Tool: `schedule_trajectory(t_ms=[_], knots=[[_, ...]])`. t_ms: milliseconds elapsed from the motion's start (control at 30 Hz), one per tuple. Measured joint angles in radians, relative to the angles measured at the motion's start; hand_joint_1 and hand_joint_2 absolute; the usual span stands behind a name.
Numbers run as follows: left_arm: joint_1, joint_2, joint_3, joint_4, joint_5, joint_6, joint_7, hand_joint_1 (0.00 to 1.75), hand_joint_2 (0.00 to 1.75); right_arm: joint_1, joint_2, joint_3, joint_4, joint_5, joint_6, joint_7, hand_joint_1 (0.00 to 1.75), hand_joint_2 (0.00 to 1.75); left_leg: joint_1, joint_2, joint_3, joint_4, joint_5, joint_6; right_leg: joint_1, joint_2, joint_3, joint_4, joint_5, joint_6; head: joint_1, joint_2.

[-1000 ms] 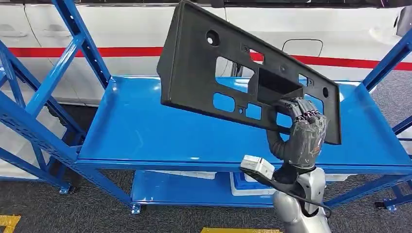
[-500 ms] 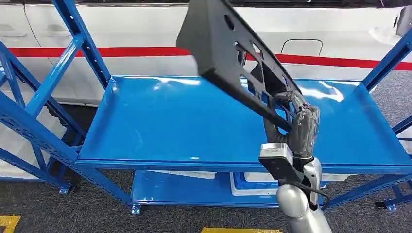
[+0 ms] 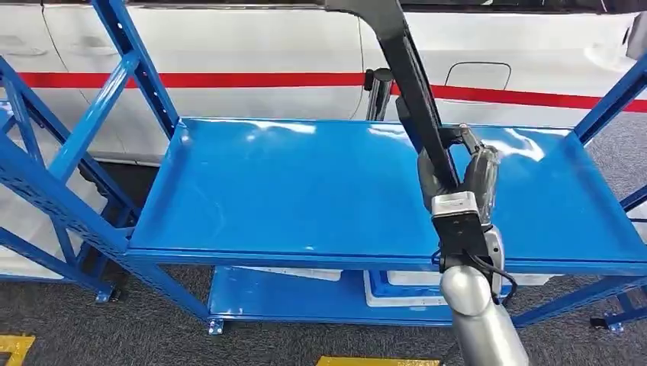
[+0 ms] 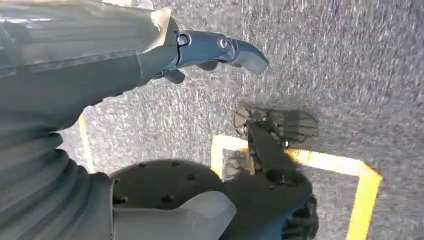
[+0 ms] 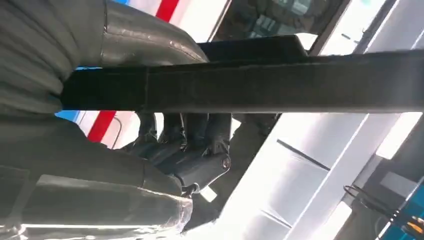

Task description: Take the parts from the cabinet and place them on the table.

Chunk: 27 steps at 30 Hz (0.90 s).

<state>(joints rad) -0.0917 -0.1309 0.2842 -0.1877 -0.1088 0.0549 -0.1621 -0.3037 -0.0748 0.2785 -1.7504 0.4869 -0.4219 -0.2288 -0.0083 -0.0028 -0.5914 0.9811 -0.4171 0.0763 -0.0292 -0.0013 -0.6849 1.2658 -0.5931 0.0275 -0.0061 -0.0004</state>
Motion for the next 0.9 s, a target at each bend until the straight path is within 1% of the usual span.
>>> schedule_trajectory(t_ms=[33, 67, 100, 133, 167, 200, 233, 267, 300, 333, 367, 400, 433, 467, 500, 533, 567, 600, 633, 667, 700, 733, 800, 833, 867, 900], knots=[[0.001, 0.003, 0.003, 0.0, 0.003, 0.005, 0.0, 0.0, 1.75, -0.009, 0.0, 0.001, 0.022, -0.014, 0.0, -0.01, 1.75, 1.75, 0.0, -0.001, -0.001, 0.0, 0.001, -0.002, 0.001, 0.0, -0.012, 0.034, -0.002, 0.005, 0.001, 0.0], [0.002, 0.005, 0.008, 0.0, 0.004, 0.01, 0.001, 0.0, 1.75, -0.024, 0.0, 0.003, 0.047, -0.026, 0.0, -0.018, 1.75, 1.75, 0.0, -0.001, -0.003, 0.001, 0.003, -0.004, 0.0, 0.0, 0.002, 0.015, 0.014, 0.014, 0.001, 0.0], [0.003, 0.008, 0.013, 0.0, 0.004, 0.017, 0.004, 0.0, 1.75, -0.039, 0.0, 0.004, 0.072, -0.036, 0.0, -0.025, 1.75, 1.75, 0.001, -0.001, -0.004, 0.001, 0.004, -0.007, -0.002, 0.0, 0.035, -0.043, 0.041, 0.025, 0.002, 0.0], [0.003, 0.011, 0.017, 0.0, 0.004, 0.023, 0.006, 0.0, 1.75, -0.053, 0.0, 0.005, 0.091, -0.044, -0.002, -0.029, 1.75, 1.75, 0.003, -0.001, -0.004, 0.002, 0.006, -0.011, -0.004, -0.001, 0.082, -0.128, 0.073, 0.035, 0.002, 0.0], [0.003, 0.014, 0.019, 0.0, 0.002, 0.031, 0.008, 0.0, 1.75, -0.068, 0.0, 0.006, 0.112, -0.056, -0.004, -0.037, 1.75, 1.75, 0.003, -0.001, -0.006, 0.007, 0.006, -0.016, -0.01, -0.002, 0.136, -0.225, 0.098, 0.043, 0.002, 0.0], [0.003, 0.023, 0.022, 0.0, 0.002, 0.034, 0.01, 0.0, 1.75, -0.087, 0.0, 0.007, 0.133, -0.064, -0.006, -0.045, 1.75, 1.75, -0.002, -0.001, -0.016, 0.015, 0.004, -0.026, -0.007, 0.002, 0.169, -0.262, 0.098, 0.036, 0.006, 0.0], [0.002, 0.024, 0.023, 0.0, 0.002, 0.041, 0.011, 0.0, 1.75, -0.097, 0.005, 0.01, 0.152, -0.074, -0.007, -0.05, 1.75, 1.75, -0.004, -0.003, -0.018, 0.019, 0.007, -0.032, 0.003, 0.01, 0.154, -0.249, 0.11, 0.026, 0.0, 0.0], [0.002, 0.031, 0.024, 0.0, 0.003, 0.043, 0.01, 0.0, 1.75, -0.109, 0.007, 0.01, 0.171, -0.083, -0.01, -0.059, 1.75, 1.75, -0.006, -0.004, -0.022, 0.028, 0.007, -0.033, -0.002, 0.009, 0.148, -0.255, 0.104, 0.018, 0.001, 0.0], [0.002, 0.033, 0.025, 0.0, 0.003, 0.049, 0.011, 0.0, 1.75, -0.116, 0.008, 0.01, 0.192, -0.092, -0.011, -0.064, 1.75, 1.75, -0.003, -0.006, -0.025, 0.03, 0.009, -0.036, -0.002, 0.01, 0.146, -0.252, 0.105, 0.014, -0.003, 0.0], [0.003, 0.039, 0.026, 0.0, 0.003, 0.053, 0.01, 0.0, 1.75, -0.123, 0.009, 0.011, 0.21, -0.1, -0.012, -0.068, 1.75, 1.75, 0.002, -0.007, -0.029, 0.03, 0.011, -0.04, -0.004, 0.009, 0.145, -0.252, 0.107, 0.007, -0.002, 0.0], [0.003, 0.043, 0.028, 0.0, 0.004, 0.06, 0.01, 0.0, 1.75, -0.133, 0.012, 0.012, 0.225, -0.106, -0.013, -0.076, 1.75, 1.75, 0.009, -0.006, -0.036, 0.041, -0.001, -0.048, -0.008, 0.009, 0.141, -0.254, 0.113, -0.001, -0.002, 0.0], [0.003, 0.044, 0.032, 0.0, 0.004, 0.063, 0.01, 0.0, 1.75, -0.143, 0.018, 0.012, 0.241, -0.113, -0.015, -0.081, 1.75, 1.75, 0.011, -0.003, -0.049, 0.075, -0.036, -0.055, -0.006, 0.008, 0.137, -0.254, 0.118, -0.01, -0.005, 0.0], [0.002, 0.045, 0.036, 0.0, 0.005, 0.064, 0.01, 0.0, 1.75, -0.15, 0.023, 0.013, 0.253, -0.115, -0.017, -0.085, 1.75, 1.75, 0.012, -0.002, -0.074, 0.14, -0.083, -0.061, -0.002, 0.007, 0.132, -0.254, 0.121, -0.015, -0.005, 0.0], [0.001, 0.045, 0.04, 0.0, 0.005, 0.069, 0.011, 0.0, 1.75, -0.155, 0.026, 0.013, 0.264, -0.117, -0.019, -0.09, 1.75, 1.75, 0.014, -0.002, -0.106, 0.22, -0.126, -0.066, 0.001, 0.007, 0.128, -0.253, 0.125, -0.022, -0.006, 0.0], [0.001, 0.046, 0.042, 0.0, 0.006, 0.073, 0.012, 0.0, 1.75, -0.155, 0.031, 0.015, 0.276, -0.119, -0.023, -0.094, 1.75, 1.75, 0.016, -0.001, -0.133, 0.291, -0.157, -0.069, 0.004, 0.006, 0.123, -0.253, 0.127, -0.024, -0.006, 0.0], [0.001, 0.048, 0.045, 0.0, 0.006, 0.076, 0.013, 0.0, 1.75, -0.154, 0.035, 0.018, 0.289, -0.119, -0.025, -0.097, 1.75, 1.75, 0.017, -0.001, -0.145, 0.332, -0.166, -0.07, 0.007, 0.005, 0.119, -0.253, 0.13, -0.029, -0.005, 0.0], [0.001, 0.048, 0.047, 0.0, 0.006, 0.078, 0.013, 0.0, 1.75, -0.154, 0.039, 0.019, 0.296, -0.118, -0.026, -0.098, 1.75, 1.75, 0.018, -0.001, -0.137, 0.326, -0.152, -0.068, 0.009, 0.005, 0.116, -0.253, 0.131, -0.028, -0.006, 0.0], [0.0, 0.048, 0.049, 0.0, 0.007, 0.081, 0.014, 0.0, 1.75, -0.154, 0.042, 0.02, 0.3, -0.118, -0.026, -0.1, 1.75, 1.75, 0.018, -0.001, -0.109, 0.284, -0.123, -0.064, 0.011, 0.005, 0.114, -0.253, 0.133, -0.03, -0.005, 0.0], [-0.001, 0.05, 0.05, 0.0, 0.009, 0.083, 0.014, 0.0, 1.75, -0.155, 0.048, 0.02, 0.305, -0.116, -0.026, -0.102, 1.75, 1.75, 0.017, -0.001, -0.061, 0.206, -0.085, -0.057, 0.014, 0.005, 0.114, -0.253, 0.134, -0.029, -0.006, 0.0], [-0.003, 0.051, 0.05, 0.0, 0.009, 0.085, 0.014, 0.0, 1.75, -0.157, 0.05, 0.02, 0.306, -0.115, -0.026, -0.105, 1.75, 1.75, 0.016, -0.002, -0.006, 0.115, -0.051, -0.047, 0.015, 0.005, 0.114, -0.253, 0.135, -0.028, -0.005, 0.0], [-0.007, 0.056, 0.05, 0.0, 0.011, 0.087, 0.014, 0.0, 1.75, -0.161, 0.053, 0.02, 0.31, -0.113, -0.026, -0.109, 1.75, 1.75, 0.013, -0.004, 0.031, 0.049, -0.059, -0.038, 0.015, 0.004, 0.114, -0.253, 0.137, -0.026, -0.004, 0.0], [-0.008, 0.056, 0.051, 0.0, 0.011, 0.09, 0.013, 0.0, 1.75, -0.167, 0.056, 0.02, 0.313, -0.112, -0.025, -0.112, 1.75, 1.75, 0.008, -0.002, 0.039, 0.038, -0.056, -0.038, 0.019, 0.004, 0.11, -0.253, 0.142, -0.019, -0.004, 0.0], [-0.008, 0.058, 0.056, 0.0, 0.013, 0.097, 0.013, 0.0, 1.75, -0.176, 0.063, 0.02, 0.325, -0.113, -0.023, -0.115, 1.75, 1.75, -0.001, -0.003, 0.035, 0.036, -0.055, -0.035, 0.014, 0.003, 0.108, -0.254, 0.147, -0.012, -0.008, 0.0], [-0.008, 0.061, 0.058, 0.0, 0.013, 0.097, 0.012, 0.0, 1.75, -0.179, 0.065, 0.02, 0.331, -0.113, -0.022, -0.116, 1.75, 1.75, -0.002, -0.003, 0.035, 0.031, -0.05, -0.029, 0.014, 0.003, 0.109, -0.259, 0.151, -0.005, -0.007, 0.0], [-0.008, 0.061, 0.062, 0.0, 0.013, 0.097, 0.011, 0.0, 1.75, -0.182, 0.065, 0.02, 0.335, -0.113, -0.021, -0.117, 1.75, 1.75, 0.012, 0.001, 0.041, 0.003, -0.032, -0.021, 0.026, 0.003, 0.103, -0.253, 0.146, -0.001, -0.007, 0.0], [-0.008, 0.06, 0.066, 0.0, 0.013, 0.096, 0.01, 0.0, 1.75, -0.186, 0.065, 0.02, 0.341, -0.113, -0.021, -0.118, 1.75, 1.75, 0.009, 0.003, 0.04, -0.004, -0.024, -0.019, 0.021, 0.001, 0.086, -0.231, 0.127, -0.003, -0.005, 0.0]])
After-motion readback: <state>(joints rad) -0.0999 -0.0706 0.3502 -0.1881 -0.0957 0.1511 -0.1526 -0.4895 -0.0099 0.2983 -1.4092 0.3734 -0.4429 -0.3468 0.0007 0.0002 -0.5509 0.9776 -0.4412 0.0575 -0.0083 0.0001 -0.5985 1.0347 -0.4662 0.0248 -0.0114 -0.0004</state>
